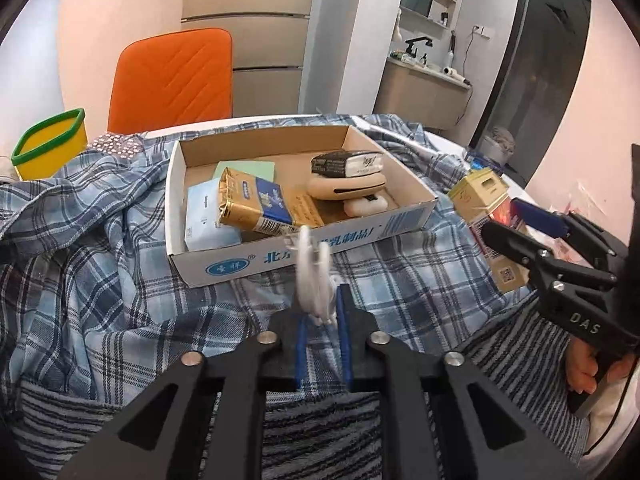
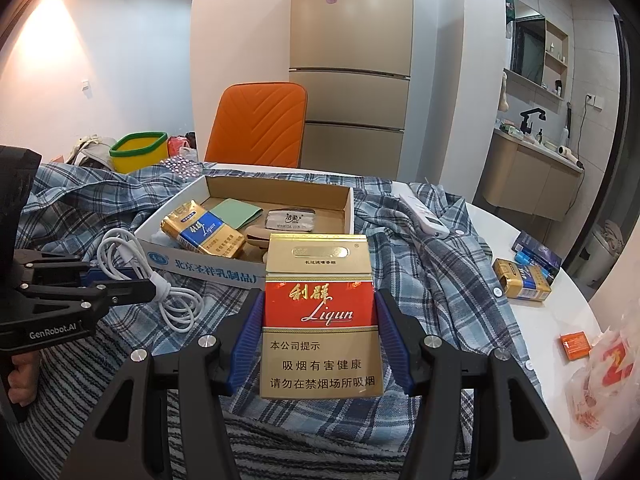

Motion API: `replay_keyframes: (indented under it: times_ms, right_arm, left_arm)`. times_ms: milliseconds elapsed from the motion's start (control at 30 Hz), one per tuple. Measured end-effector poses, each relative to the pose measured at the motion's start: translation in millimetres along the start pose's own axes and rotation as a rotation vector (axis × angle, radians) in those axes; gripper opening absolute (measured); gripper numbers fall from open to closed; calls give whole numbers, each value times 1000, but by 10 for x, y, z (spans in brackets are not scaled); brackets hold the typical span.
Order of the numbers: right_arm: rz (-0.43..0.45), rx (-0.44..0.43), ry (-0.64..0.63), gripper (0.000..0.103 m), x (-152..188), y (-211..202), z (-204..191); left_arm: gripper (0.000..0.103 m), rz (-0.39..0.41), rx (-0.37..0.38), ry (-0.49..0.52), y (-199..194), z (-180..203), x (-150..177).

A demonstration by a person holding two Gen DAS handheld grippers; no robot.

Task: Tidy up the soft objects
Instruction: 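Grasp the white charging cable with the left gripper while the right gripper holds the Liqun box, then lift the cable and Liqun box and carry both over the cardboard box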

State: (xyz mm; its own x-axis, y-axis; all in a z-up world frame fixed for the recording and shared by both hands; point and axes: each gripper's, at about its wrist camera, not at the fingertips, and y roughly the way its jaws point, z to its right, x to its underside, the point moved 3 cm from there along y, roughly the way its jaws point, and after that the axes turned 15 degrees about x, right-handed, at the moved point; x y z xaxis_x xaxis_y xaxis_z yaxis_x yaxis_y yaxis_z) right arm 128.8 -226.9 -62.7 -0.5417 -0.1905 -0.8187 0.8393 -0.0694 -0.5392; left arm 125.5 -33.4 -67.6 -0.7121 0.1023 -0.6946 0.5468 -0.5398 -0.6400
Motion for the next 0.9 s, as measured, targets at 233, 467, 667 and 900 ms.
replay_keyframes:
  times_ms: [233,467,667,900]
  right_arm:
    - [65,0,20,58,-20,-106,42]
    - [187,22,69,58,-74,-302,94]
    - [290,34,94,58,-98,-469,128]
    - [368,37,105,58,-101,-609,103]
  left_arm:
    - [9,165,-13,85,-332,148,-47]
    - [9,447,-45,222,-833,403,-36]
    - [9,567,-60,243,-1009,402,-13]
    - [9,622,-111,271,-1073,428,-17]
